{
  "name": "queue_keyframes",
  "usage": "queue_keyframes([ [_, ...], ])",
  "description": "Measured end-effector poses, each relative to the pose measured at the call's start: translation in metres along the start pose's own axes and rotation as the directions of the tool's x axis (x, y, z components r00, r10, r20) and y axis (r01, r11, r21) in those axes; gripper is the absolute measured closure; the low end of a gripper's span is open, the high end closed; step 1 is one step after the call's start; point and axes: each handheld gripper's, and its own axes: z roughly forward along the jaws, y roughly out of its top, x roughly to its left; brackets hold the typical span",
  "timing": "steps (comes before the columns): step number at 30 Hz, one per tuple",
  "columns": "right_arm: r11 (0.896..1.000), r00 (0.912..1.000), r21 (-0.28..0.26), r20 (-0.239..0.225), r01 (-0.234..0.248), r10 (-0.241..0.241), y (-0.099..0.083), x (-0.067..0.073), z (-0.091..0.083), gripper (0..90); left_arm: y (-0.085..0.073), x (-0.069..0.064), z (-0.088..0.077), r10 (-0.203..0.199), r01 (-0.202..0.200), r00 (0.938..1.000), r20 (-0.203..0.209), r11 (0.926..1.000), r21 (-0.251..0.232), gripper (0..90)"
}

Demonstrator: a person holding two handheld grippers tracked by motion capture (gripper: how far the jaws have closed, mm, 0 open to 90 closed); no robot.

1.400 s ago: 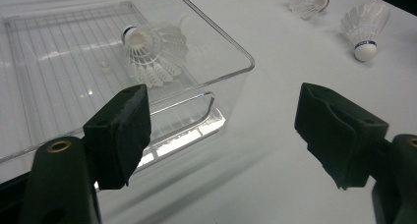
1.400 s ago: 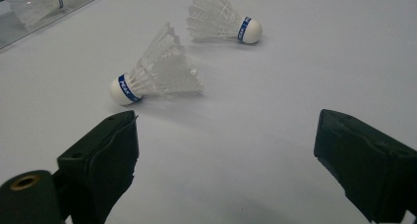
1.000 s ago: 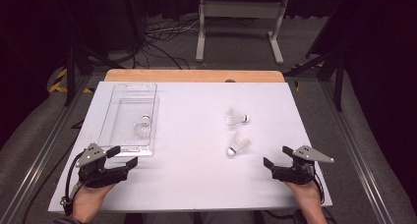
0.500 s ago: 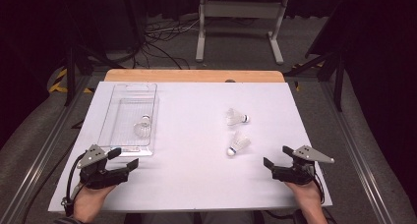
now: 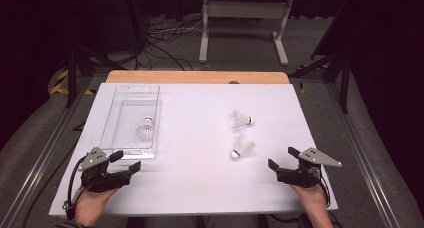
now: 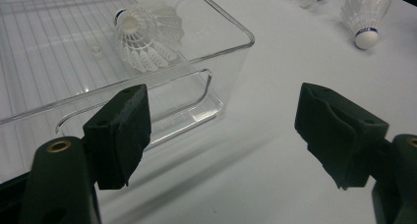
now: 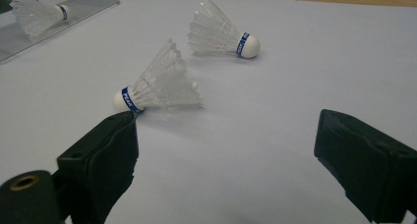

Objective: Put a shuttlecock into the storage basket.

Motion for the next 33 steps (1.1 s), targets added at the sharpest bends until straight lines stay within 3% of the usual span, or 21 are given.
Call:
queue_keyframes([
  [20,0.999,0.9995,-0.044,-0.022,0.020,-0.021,0.017,0.008,0.006,10.2,0.000,0.000,-0.003,-0.002,0.001,0.9999,-0.012,0.9999,-0.016,22.6],
  [33,0.999,0.9985,-0.038,-0.042,0.033,-0.034,0.028,0.015,0.019,10.2,0.001,0.000,-0.003,-0.005,0.005,0.9999,-0.012,0.9998,-0.018,22.6],
])
